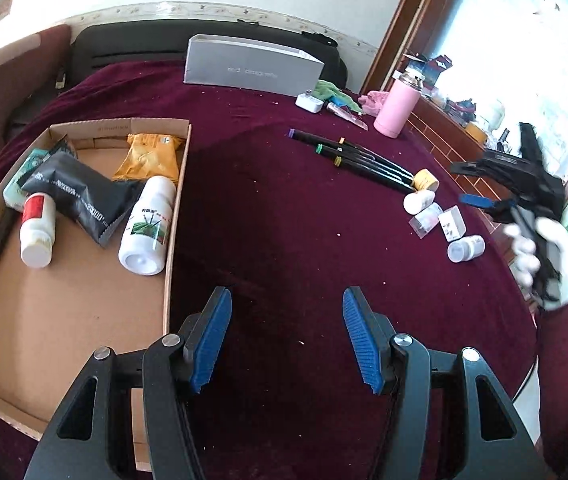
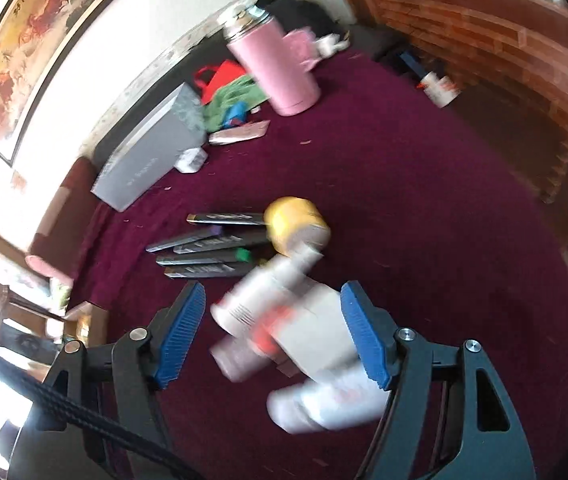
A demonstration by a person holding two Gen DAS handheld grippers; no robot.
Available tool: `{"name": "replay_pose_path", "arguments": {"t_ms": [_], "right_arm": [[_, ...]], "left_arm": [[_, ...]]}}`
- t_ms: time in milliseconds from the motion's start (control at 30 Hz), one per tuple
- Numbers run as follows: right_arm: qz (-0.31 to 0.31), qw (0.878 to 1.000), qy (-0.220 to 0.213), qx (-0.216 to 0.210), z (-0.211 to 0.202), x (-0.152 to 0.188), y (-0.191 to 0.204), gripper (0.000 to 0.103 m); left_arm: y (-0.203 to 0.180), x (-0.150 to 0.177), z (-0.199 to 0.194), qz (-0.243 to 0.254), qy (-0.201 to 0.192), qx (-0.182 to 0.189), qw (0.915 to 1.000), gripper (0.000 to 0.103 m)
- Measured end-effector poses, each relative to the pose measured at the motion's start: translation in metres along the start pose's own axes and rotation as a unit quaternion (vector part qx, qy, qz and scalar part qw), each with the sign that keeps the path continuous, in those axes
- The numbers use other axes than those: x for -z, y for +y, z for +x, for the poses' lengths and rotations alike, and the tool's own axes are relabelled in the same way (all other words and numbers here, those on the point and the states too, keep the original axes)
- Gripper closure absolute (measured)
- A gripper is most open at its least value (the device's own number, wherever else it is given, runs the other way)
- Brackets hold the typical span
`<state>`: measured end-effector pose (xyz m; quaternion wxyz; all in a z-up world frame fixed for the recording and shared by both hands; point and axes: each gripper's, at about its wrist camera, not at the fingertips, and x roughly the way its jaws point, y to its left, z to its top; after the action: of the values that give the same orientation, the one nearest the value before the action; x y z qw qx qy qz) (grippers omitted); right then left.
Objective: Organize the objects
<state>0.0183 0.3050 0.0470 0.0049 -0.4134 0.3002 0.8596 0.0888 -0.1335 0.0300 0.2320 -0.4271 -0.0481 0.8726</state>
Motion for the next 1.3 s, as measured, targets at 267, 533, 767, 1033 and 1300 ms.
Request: {"name": "replay_pose_path", "arguments": {"t_ms": [267,533,767,1033,1300], "right_arm": [[-0.072,0.983,0.104,0.134,0.088,-0.008,0.044,0.056],[-0.171,0.97,0.166,0.044,0.11,0.045,0.104,0.079],[-0.18,0.973,0.133,-0.05,0.071,0.071,0.118,0.075],[-0.155,0.987,-0.029,-0.026,0.003,0.054,0.08,0.054],[-0.114,0.992,-0.046,-0.007,-0.011,0.035,0.034,0.052]], "left_arm": [[0.004,0.002,-0.003,0.005,-0.001,0.002,1.0,0.051],[0.003,0.0,-0.001,0.004,0.005,0.007,1.0,0.051],[-0.026,-0.018,0.027,0.026,0.028,0.015,0.9992,0.051],[-0.058,-0.051,0.098,0.058,0.064,-0.045,0.9953,0.052],[-0.073,-0.04,0.107,0.107,0.062,-0.036,0.9917,0.079]]}}
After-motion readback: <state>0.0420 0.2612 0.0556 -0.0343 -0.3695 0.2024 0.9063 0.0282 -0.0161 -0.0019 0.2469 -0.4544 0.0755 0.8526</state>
